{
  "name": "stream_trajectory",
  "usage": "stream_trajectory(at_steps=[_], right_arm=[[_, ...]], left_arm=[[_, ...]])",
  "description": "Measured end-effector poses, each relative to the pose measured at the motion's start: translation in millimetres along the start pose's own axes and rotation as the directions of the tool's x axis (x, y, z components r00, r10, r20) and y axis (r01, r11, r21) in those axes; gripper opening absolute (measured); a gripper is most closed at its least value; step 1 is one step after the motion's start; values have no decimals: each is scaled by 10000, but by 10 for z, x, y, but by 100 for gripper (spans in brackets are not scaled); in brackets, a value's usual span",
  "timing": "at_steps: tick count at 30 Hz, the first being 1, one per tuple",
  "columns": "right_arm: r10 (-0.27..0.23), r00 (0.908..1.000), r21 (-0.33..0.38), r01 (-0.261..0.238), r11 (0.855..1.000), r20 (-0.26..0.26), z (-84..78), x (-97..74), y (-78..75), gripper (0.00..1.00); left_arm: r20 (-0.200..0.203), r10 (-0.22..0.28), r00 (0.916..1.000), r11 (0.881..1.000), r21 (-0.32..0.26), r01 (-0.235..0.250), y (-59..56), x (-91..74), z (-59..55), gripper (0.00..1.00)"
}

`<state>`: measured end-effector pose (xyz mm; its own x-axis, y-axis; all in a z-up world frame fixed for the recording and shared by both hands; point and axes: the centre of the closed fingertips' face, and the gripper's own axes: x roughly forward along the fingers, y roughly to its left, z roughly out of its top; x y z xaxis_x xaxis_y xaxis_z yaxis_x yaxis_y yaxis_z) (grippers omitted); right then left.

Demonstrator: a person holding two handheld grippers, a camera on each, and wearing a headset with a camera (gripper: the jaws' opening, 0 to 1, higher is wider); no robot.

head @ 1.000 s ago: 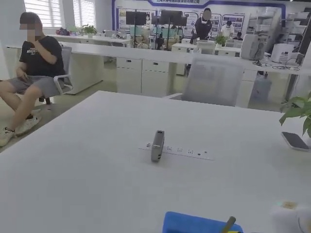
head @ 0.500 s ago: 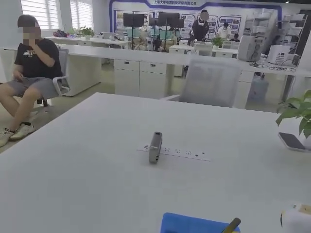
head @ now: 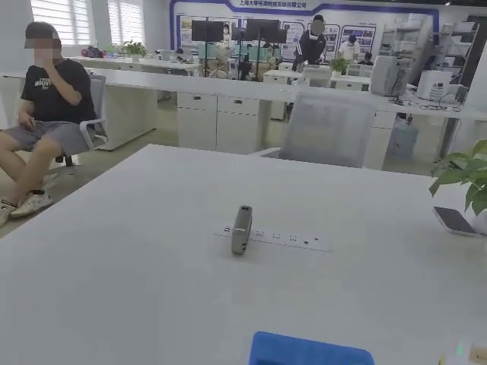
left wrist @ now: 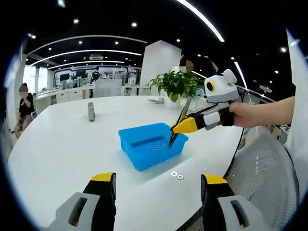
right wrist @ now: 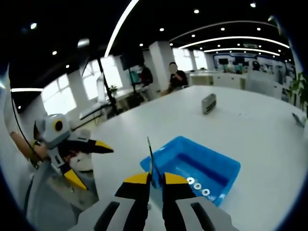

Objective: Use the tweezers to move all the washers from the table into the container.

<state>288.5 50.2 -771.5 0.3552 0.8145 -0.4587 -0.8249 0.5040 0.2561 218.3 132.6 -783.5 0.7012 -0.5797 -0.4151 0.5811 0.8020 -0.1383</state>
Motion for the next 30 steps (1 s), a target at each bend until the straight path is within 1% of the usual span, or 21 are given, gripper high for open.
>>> stream_trajectory(at_steps=[3, 6, 9, 15, 18, 25, 26, 30], right_arm=[[-39, 9999, -83, 38, 10000, -117, -55, 11, -9, 6], [15, 9999, 26, -15, 10000, -122, -82, 14, 1, 6], [44, 9997, 69, -42, 10000, -231, -131, 21, 28, 6], [248, 9986, 443, -228, 9988, -466, -276, 42, 71, 6], [427, 9969, 656, -384, 9971, -659, -367, 59, 124, 6], [763, 9924, 942, -671, 9933, -969, -497, 87, 263, 6], [819, 9907, 972, -714, 9927, -1088, -532, 88, 287, 6], [886, 9867, 933, -762, 9927, -1362, -623, 81, 298, 6]], left_arm=[[-8, -10, 10000, 10000, -3, 10, -2, 0, -1, 72], [-25, -13, 10000, 10000, -1, 13, -3, 1, -2, 72], [-42, 7, 10000, 10000, 6, -7, 2, 1, -6, 72], [-57, -4, 10000, 10000, -21, 4, 2, 3, -11, 72], [-70, -14, 10000, 10000, -15, 14, -1, 4, -14, 72], [-102, -16, 9999, 10000, -11, 16, -1, 6, -19, 72], [-103, -14, 9999, 10000, 1, 14, -1, 6, -19, 72], [-95, 0, 10000, 10000, -8, 0, 4, 4, -18, 71]])
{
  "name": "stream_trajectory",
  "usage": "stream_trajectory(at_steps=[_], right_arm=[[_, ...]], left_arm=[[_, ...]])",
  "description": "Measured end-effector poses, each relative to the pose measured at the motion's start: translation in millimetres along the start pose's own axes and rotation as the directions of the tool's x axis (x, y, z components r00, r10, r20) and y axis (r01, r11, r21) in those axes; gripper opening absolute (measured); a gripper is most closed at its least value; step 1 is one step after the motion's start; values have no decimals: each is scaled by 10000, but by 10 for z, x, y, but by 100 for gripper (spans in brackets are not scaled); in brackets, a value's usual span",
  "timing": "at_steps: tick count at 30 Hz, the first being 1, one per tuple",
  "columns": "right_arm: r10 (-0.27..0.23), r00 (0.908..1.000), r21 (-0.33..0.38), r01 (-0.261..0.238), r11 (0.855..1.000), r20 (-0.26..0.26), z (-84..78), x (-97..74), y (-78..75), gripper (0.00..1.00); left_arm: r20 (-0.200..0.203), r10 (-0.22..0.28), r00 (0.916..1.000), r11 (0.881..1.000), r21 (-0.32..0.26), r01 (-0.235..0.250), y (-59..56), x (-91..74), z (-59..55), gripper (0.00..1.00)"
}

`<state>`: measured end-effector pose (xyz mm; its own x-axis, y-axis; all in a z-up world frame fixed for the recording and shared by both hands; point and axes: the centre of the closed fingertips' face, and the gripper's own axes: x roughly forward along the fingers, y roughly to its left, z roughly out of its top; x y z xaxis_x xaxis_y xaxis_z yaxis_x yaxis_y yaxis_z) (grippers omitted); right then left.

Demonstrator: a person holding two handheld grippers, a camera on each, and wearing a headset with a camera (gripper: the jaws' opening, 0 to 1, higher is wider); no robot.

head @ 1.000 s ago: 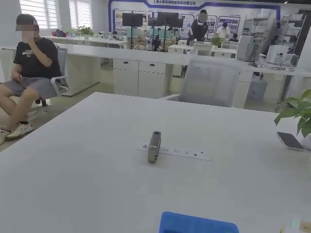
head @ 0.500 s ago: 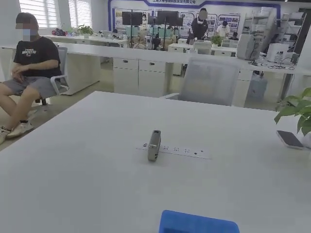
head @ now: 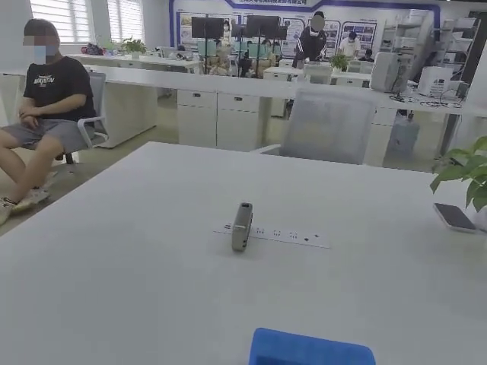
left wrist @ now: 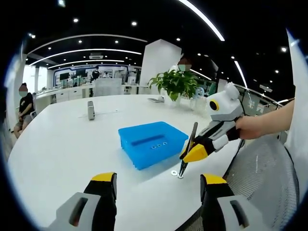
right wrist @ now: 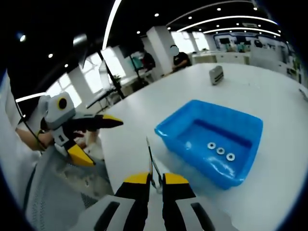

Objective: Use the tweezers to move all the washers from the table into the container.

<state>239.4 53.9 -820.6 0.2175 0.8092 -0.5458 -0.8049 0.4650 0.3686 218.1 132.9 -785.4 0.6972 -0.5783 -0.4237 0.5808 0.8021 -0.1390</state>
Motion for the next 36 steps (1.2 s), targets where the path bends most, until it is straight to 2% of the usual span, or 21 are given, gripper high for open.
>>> stream_trajectory(at_steps=[8, 11, 13, 14, 16, 18, 23, 30, 36], right_arm=[[-20, 9998, -77, 19, 10000, -182, -51, -2, 32, 6], [-71, 9995, -487, 56, 9988, -305, -58, -1, 48, 6], [-97, 9988, -1115, 43, 9938, -473, -64, 3, 80, 6], [-121, 9983, -1611, 26, 9869, -578, -71, 8, 101, 6], [-143, 9974, -2172, -14, 9761, -708, -81, 18, 104, 6], [-245, 9962, -2958, -12, 9553, -831, -110, 26, 111, 6], [-359, 9965, -3431, 80, 9393, -750, -138, 21, 131, 5], [-289, 9985, -2717, 154, 9623, -461, -134, 14, 78, 5], [-308, 9993, -2421, 247, 9699, -217, -71, -6, 70, 5]], left_arm=[[4, 2, 10000, 10000, 26, -2, 0, -1, 1, 71], [5, 2, 10000, 10000, 28, -2, -2, -2, 2, 71], [6, 10, 10000, 10000, 34, -10, -2, -3, 2, 71], [7, 7, 10000, 10000, 32, -7, -3, -3, 2, 71], [9, 7, 10000, 10000, 37, -7, -4, -2, 2, 71], [12, -3, 10000, 10000, 40, 3, -6, -1, 3, 71], [6, 9, 10000, 10000, 34, -9, -5, 0, 2, 71], [2, -13, 10000, 10000, 46, 13, -13, 2, 2, 71], [-22, -34, 10000, 10000, 72, 34, -17, 2, 1, 71]])
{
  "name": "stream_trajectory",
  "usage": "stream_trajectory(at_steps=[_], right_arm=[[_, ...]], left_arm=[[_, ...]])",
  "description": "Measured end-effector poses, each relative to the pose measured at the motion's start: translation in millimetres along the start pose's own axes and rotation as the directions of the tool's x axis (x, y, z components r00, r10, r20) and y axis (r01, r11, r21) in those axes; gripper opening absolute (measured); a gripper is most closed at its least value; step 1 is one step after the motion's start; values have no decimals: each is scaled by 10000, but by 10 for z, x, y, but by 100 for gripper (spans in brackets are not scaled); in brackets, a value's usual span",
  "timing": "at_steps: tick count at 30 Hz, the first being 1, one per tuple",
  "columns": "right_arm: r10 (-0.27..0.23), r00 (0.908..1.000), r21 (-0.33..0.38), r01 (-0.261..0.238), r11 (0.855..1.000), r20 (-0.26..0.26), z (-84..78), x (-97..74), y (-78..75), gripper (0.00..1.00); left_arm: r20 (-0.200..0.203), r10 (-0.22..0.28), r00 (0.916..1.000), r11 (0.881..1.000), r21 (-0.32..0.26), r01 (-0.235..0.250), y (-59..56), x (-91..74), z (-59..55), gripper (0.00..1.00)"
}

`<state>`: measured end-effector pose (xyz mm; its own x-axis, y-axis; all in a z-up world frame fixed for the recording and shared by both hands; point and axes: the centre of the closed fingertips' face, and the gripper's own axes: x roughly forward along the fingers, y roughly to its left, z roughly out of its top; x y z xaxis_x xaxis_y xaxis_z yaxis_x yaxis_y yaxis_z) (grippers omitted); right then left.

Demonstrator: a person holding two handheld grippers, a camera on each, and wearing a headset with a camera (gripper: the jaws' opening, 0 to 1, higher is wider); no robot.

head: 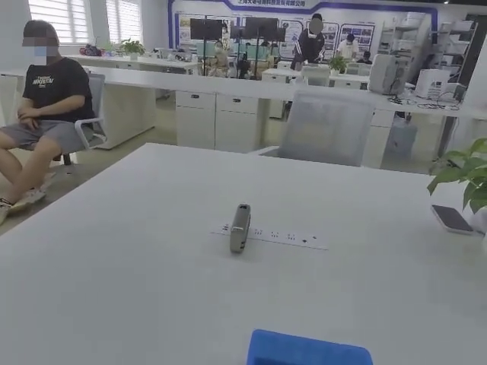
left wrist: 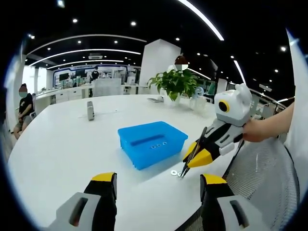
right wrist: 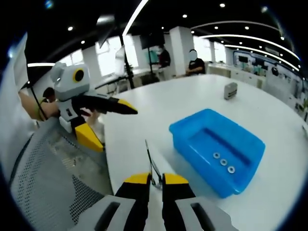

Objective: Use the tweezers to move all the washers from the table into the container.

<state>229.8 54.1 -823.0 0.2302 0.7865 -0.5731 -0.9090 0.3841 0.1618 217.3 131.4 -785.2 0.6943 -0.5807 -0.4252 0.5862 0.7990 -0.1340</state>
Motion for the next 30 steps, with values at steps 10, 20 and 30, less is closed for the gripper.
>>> stream_trajectory(at_steps=[10, 20, 30], right_arm=[[-229, 9975, 431, 201, 9989, 671, 245, -118, -139, 5], [-461, 9917, 475, 406, 9980, 1204, 515, -216, -178, 5], [-560, 9871, 325, 516, 9981, 1503, 744, -218, -266, 5]], left_arm=[[1, -31, 10000, 10000, 12, 31, -3, -1, 3, 71], [49, 2, 10000, 10000, -9, -2, 9, -8, 9, 71], [77, 26, 10000, 10000, -38, -26, 17, -14, 11, 71]])
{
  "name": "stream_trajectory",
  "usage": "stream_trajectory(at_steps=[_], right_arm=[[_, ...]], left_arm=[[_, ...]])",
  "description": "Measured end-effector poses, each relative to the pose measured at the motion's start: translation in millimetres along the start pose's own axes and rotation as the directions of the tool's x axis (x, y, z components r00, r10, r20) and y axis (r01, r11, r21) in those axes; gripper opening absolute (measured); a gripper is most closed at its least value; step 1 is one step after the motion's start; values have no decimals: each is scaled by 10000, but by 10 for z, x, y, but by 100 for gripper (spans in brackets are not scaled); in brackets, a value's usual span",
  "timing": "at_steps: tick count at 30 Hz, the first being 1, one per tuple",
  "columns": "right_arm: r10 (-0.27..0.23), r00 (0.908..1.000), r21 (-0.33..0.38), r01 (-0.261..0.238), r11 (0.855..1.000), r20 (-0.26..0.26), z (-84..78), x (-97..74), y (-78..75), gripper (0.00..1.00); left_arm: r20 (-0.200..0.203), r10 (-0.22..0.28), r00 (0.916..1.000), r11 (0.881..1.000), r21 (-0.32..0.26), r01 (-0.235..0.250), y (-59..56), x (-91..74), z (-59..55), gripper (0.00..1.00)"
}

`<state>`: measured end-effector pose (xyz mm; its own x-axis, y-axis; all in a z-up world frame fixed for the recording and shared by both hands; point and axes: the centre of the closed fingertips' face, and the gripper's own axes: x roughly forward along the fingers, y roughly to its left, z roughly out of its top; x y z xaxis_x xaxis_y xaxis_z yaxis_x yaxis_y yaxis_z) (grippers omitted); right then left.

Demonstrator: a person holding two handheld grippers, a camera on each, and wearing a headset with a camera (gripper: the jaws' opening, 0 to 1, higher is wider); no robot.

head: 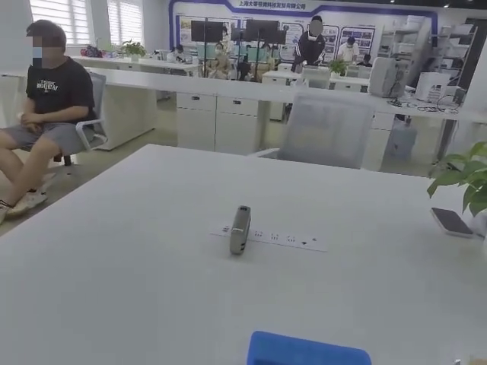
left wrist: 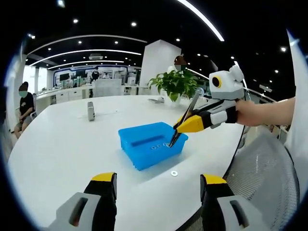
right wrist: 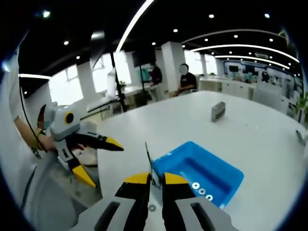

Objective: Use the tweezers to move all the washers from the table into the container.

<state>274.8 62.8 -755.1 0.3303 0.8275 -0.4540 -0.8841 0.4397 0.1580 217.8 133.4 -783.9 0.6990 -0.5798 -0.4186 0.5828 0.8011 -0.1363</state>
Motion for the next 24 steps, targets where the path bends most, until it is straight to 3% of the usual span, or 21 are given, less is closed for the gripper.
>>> stream_trajectory(at_steps=[12, 19, 24], right_arm=[[-198, 9998, 79, 197, 9998, 60, 117, 129, -215, 5], [-369, 9993, 666, 371, 9971, -38, 99, 271, -413, 5], [-392, 9986, 670, 415, 9969, -353, 37, 375, -485, 5]], left_arm=[[-2, 29, 10000, 10000, -29, -29, 3, -2, -3, 71], [-28, 25, 10000, 10000, -26, -25, 1, 2, -5, 71], [-2, 50, 10000, 10000, -58, -50, 9, 3, -1, 71]])
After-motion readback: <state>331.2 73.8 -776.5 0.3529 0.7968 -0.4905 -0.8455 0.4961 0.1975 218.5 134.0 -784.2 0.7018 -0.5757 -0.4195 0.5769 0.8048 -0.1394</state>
